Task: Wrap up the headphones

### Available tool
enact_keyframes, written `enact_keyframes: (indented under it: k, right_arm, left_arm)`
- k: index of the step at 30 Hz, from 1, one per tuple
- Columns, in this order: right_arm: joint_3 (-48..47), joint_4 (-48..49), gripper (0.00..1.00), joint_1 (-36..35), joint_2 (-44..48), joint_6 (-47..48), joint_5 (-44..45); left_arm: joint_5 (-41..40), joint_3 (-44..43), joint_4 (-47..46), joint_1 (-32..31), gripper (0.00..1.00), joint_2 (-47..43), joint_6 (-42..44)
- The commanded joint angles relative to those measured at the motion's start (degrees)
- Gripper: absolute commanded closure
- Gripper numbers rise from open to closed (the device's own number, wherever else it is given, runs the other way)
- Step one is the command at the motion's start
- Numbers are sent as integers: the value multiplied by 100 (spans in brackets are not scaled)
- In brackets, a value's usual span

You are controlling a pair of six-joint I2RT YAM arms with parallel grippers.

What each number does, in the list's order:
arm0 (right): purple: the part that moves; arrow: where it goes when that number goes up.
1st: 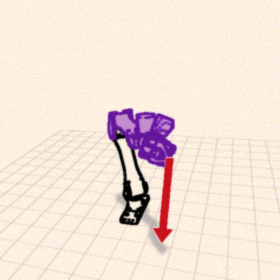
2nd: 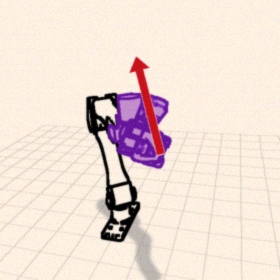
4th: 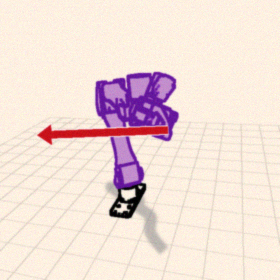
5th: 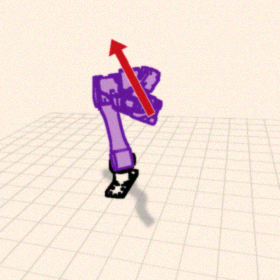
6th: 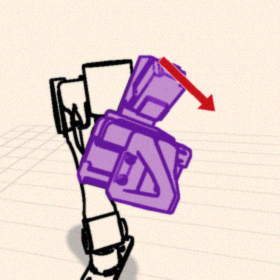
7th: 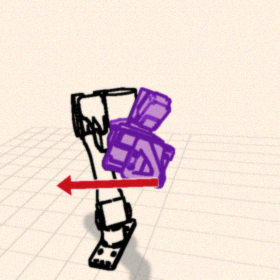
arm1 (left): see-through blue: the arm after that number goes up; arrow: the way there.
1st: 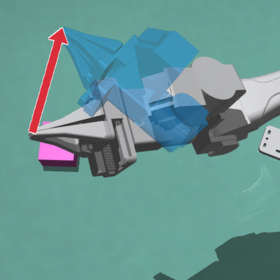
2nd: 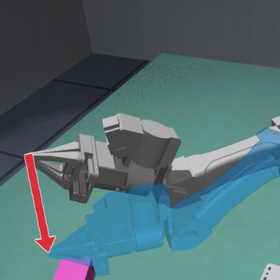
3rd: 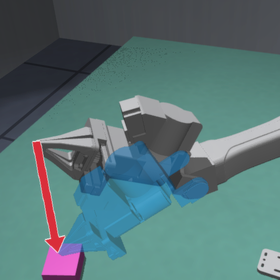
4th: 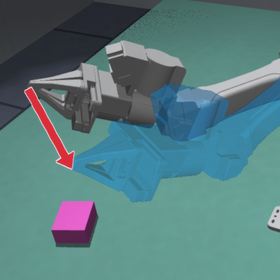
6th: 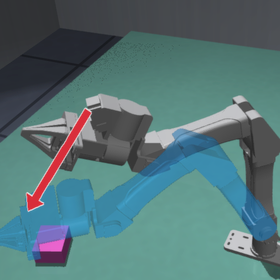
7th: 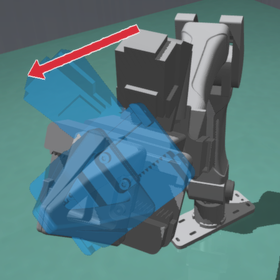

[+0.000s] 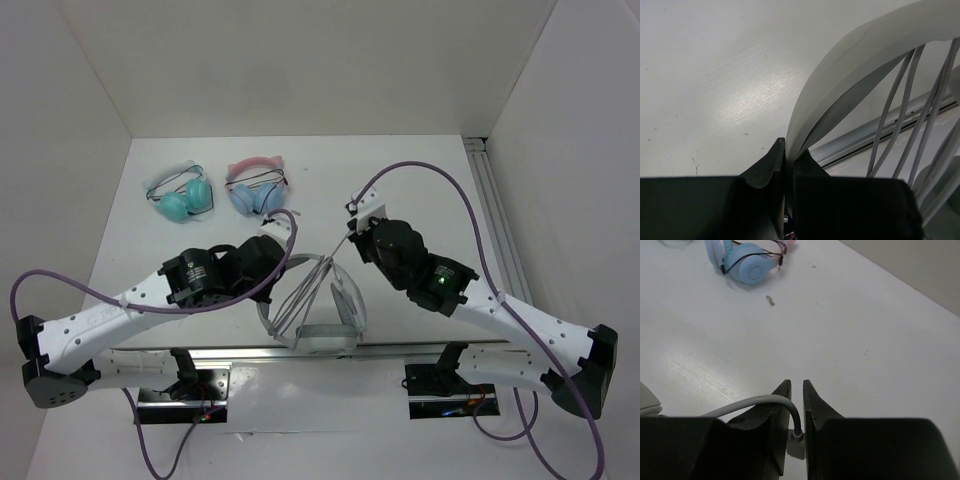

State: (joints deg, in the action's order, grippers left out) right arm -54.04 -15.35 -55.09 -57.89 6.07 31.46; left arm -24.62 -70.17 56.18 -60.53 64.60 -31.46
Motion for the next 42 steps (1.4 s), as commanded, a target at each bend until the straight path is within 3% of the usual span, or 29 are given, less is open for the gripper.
enact_keyframes:
  k: [1,6,11,17,24,31,32,34,36,42]
  right_arm:
    - [33,806,77,498,146,-79,-692]
    - [332,1235,77,868,146,-202,-2299]
    - [745,1474,72,868,93,-325,-2829]
    - [939,1579,69,1062,93,-378,-4164]
    - [1396,1930,70,1115,-21,-693,-4614]
    - [1906,2738,66,1115,427,-1072,-5036]
    - [1958,2861,68,1115,427,-1125,-5106]
    - [1959,2958,85,1115,427,-1125,-5158]
    - [2020,3030,94,1115,427,-1125,-5089]
    - [2134,3099,100,1115,611,-1178,-4728]
  left_arm:
    - [326,-295,516,-81,100,-263,281]
    - [326,-628,464,-81,100,-316,281]
    - [326,-980,516,-81,100,-211,334]
    - [265,-1148,631,-81,100,-158,282]
    - [11,-1359,631,-81,100,-158,158]
    - [-385,-1342,290,-81,100,-140,211]
    - [-385,-1254,227,-81,100,-140,263]
    - [-325,-1184,86,-81,100,-140,263]
    - [-262,-1183,7,-81,100,-140,263]
    - [-455,-1297,-46,-81,100,-88,-43]
